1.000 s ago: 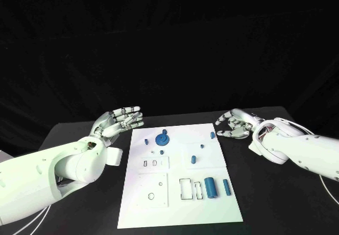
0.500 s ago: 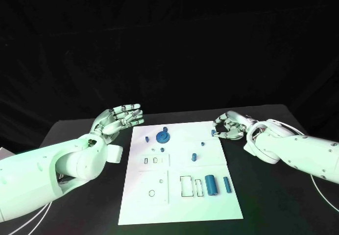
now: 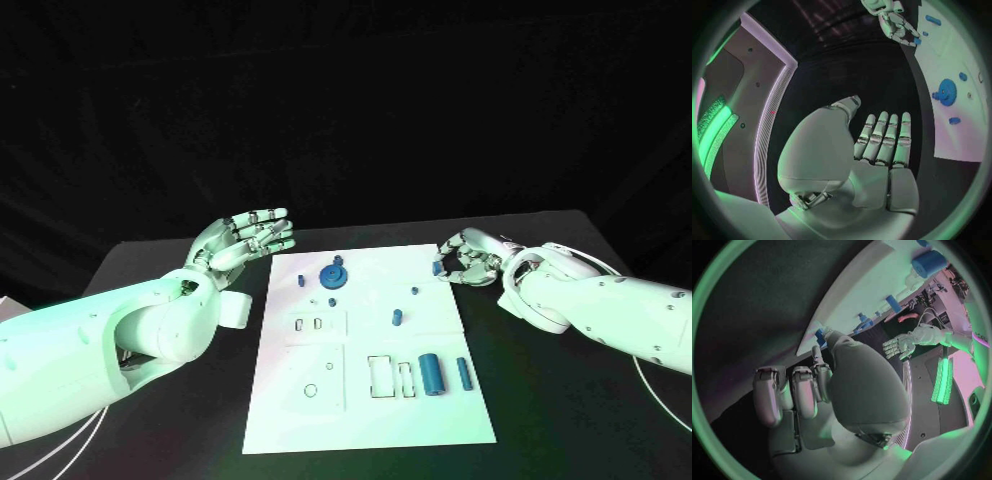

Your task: Assemble the parts on the task board

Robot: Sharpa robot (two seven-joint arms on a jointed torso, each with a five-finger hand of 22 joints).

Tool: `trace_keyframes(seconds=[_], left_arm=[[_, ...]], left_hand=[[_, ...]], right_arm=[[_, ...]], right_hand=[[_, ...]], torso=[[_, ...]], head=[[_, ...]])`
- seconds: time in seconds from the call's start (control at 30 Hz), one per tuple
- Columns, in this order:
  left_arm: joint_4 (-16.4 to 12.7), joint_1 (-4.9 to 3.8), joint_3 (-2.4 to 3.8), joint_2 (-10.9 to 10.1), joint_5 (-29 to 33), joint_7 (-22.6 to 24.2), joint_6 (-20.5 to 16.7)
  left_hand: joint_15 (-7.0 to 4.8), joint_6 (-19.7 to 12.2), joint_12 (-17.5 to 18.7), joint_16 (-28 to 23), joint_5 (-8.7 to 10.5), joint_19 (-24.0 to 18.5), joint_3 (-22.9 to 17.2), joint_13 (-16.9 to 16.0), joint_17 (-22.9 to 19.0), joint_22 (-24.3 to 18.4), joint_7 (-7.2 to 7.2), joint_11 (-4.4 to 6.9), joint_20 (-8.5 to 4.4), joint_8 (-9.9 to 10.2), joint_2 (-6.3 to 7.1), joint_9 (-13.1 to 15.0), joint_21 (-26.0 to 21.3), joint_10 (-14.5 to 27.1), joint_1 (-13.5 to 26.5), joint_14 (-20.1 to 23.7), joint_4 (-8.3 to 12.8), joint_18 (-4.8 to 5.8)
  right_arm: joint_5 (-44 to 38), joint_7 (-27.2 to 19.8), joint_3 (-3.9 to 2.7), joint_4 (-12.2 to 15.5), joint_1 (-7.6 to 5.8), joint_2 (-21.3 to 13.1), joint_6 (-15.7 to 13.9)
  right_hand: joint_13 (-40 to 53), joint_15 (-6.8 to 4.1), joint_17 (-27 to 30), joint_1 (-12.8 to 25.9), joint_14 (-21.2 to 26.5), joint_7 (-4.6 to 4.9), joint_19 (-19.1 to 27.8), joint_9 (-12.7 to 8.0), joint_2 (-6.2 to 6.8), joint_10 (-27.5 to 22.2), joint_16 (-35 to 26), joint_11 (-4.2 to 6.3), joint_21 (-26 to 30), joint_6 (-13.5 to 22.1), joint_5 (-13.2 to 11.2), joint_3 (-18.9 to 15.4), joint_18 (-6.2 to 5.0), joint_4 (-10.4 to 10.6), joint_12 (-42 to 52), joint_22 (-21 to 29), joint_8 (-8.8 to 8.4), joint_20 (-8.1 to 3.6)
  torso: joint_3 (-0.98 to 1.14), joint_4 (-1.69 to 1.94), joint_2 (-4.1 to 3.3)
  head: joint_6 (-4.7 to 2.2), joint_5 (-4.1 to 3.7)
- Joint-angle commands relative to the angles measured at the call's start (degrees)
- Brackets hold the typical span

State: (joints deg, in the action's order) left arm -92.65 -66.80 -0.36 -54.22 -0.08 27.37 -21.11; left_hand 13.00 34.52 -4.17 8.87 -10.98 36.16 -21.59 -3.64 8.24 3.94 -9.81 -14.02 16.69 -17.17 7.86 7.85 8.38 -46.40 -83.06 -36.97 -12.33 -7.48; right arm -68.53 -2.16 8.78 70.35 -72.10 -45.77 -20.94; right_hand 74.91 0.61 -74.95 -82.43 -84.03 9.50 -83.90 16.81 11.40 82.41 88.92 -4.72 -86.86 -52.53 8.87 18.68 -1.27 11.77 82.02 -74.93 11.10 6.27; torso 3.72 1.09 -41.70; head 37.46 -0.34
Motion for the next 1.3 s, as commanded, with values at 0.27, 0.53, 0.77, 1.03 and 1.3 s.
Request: trace_keyframes(seconds=[0.27, 0.53, 0.77, 1.03, 1.3], left_arm=[[-0.1, -0.04, 0.05, 0.0, -0.2, 0.7, 0.9], [-0.1, -0.04, 0.05, 0.0, -0.2, 0.6, 0.8], [0.0, -0.04, 0.05, 0.0, -0.2, 0.5, 0.8], [0.0, -0.04, 0.05, 0.0, -0.2, 0.4, 0.8], [0.1, -0.04, 0.05, 0.1, -0.2, 0.4, 0.7]], left_hand=[[-0.13, -0.2, 0.1, 0.2, 0.23, 0.5, 0.1, 0.0, 0.0, 0.1, -6.01, -0.17, -0.02, 0.0, 0.12, 0.0, 0.2, -0.1, 0.3, -0.3, 0.4, 0.24], [-0.14, -0.3, 0.2, 0.0, 0.23, 0.4, 0.1, 0.0, -0.1, 0.0, -6.03, -0.16, -0.01, 0.0, 0.09, -0.1, 0.2, -0.1, 0.4, 0.3, 0.4, 0.23], [-0.14, -0.3, 0.2, 0.0, 0.23, 0.4, 0.1, 0.0, -0.1, 0.0, -6.03, -0.16, -0.01, 0.0, 0.09, -0.1, 0.2, -0.1, 0.4, 0.3, 0.4, 0.23], [-0.13, -0.4, 0.2, -0.1, 0.23, 0.5, 0.0, 0.0, -0.1, 0.0, -6.07, -0.16, -0.01, 0.1, 0.08, -0.1, 0.2, 0.0, 0.4, 0.4, 0.4, 0.23], [-0.12, -0.4, 0.2, -0.1, 0.24, 0.1, 0.0, 0.0, -0.2, 0.0, -6.11, -0.17, -0.01, 0.1, 0.07, -0.1, 0.1, 0.0, 0.4, 0.4, 0.5, 0.23]], right_arm=[[-1.1, 0.1, -0.01, -0.5, 0.17, 0.9, 1.7], [-1.3, 0.2, -0.01, -0.8, 0.21, 1.3, 1.8], [-1.6, 0.5, -0.01, -1.0, 0.21, 1.4, 1.6], [-2.3, 0.8, -0.01, -0.9, 0.21, 1.3, 0.6], [-2.7, 1.6, -0.02, 0.1, 0.20, 1.1, -3.5]], right_hand=[[7.9, -0.23, -12.6, -0.3, -5.4, -0.21, -4.4, 0.1, -0.33, 0.4, 0.3, 0.20, -0.3, -0.8, 0.0, 0.7, 0.48, 0.1, 0.5, -12.8, 0.49, 0.14], [7.9, -0.27, -12.6, -0.3, -5.4, -0.26, -4.5, 0.1, -0.41, 0.4, 0.3, 0.24, -0.4, -0.9, 0.0, 0.8, 0.50, 0.2, 0.5, -12.9, 0.54, 0.12], [8.1, -0.71, -12.6, -0.2, -5.4, -0.96, -4.5, 0.5, -1.10, 0.6, 0.3, 0.82, -0.5, -2.7, 0.0, 1.7, 0.52, 0.3, 0.7, -12.9, 1.62, -0.21], [8.4, -2.27, -12.7, -0.7, -5.4, -2.99, -4.6, 2.1, -2.79, 1.2, 0.3, 2.55, -0.6, -6.5, -0.1, 3.5, 0.55, -0.3, 1.0, -13.1, 5.30, -1.54], [9.0, -3.26, -12.7, -0.3, -5.4, -4.06, -4.7, 3.3, -3.00, 1.9, 0.3, 3.52, -0.6, -7.0, -0.2, 4.1, 0.59, -0.8, 1.6, -13.2, 7.84, -2.55]], torso=[[0.05, 0.02, 0.01], [0.06, 0.07, -0.03], [0.10, 0.00, 0.01], [0.13, -0.02, 0.02], [0.12, 0.04, 0.06]], head=[[0.09, 0.22], [0.14, 0.25], [0.26, 0.77], [0.46, 0.91], [0.52, 1.04]])
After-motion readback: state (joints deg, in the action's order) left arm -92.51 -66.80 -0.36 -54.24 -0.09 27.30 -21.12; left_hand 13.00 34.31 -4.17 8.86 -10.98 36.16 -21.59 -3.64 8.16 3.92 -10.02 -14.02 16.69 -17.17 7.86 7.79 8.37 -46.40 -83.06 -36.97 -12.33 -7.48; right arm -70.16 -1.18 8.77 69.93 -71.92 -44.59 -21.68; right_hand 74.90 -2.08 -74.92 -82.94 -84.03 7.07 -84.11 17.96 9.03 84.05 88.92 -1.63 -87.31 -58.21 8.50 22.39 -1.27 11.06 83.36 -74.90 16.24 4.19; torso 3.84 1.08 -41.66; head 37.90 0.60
